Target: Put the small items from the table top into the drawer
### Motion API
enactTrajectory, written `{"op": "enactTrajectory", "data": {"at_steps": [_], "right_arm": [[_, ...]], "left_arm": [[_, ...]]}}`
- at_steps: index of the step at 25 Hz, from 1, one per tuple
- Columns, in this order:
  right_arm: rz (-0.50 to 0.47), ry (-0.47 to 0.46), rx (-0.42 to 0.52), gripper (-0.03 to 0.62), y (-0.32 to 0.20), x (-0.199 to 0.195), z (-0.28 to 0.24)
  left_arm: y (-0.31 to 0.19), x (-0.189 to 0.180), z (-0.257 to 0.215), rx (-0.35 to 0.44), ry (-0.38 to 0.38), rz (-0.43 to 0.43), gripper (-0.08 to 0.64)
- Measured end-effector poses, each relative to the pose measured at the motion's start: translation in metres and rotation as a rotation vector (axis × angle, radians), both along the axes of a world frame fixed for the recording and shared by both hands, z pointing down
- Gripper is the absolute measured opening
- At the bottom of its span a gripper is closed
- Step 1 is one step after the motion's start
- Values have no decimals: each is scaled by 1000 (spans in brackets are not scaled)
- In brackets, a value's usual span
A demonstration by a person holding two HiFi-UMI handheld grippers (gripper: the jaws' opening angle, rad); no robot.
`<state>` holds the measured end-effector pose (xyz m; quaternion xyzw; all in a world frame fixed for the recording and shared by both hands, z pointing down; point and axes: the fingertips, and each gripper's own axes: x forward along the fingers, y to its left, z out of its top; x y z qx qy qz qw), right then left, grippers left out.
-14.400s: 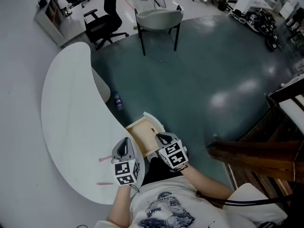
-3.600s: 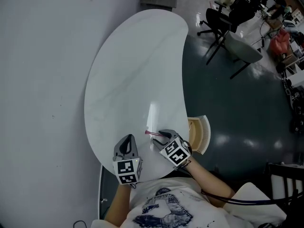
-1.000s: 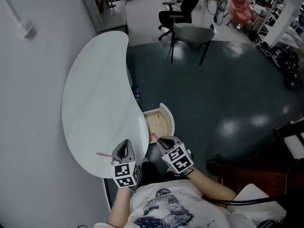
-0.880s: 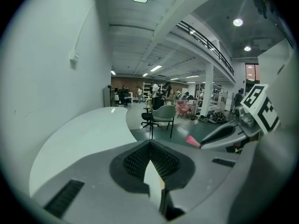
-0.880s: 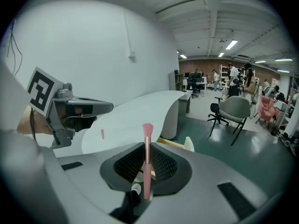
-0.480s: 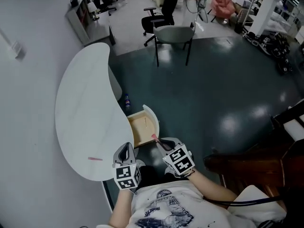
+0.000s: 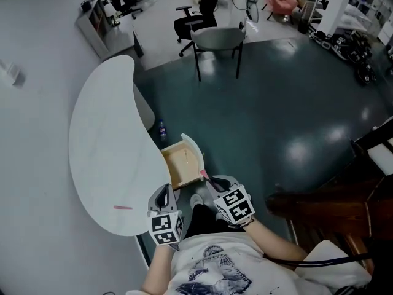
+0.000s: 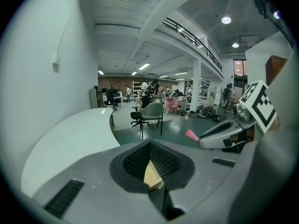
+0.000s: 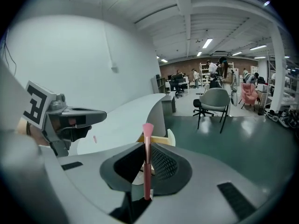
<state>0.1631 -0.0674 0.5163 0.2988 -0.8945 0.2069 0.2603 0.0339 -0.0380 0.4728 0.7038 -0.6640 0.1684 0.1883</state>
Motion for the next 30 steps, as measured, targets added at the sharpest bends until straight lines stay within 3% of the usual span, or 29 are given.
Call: {"op": "enactTrajectory", "data": {"at_steps": [17,30], "right_arm": [[89,51,-81,60,-79,-72,39],[110,116,-122,60,-115,-103,85]], "left_arm": [[-101,-75,36,-60,8,89,23],[-136,-100,84,-112,46,108,23]]}}
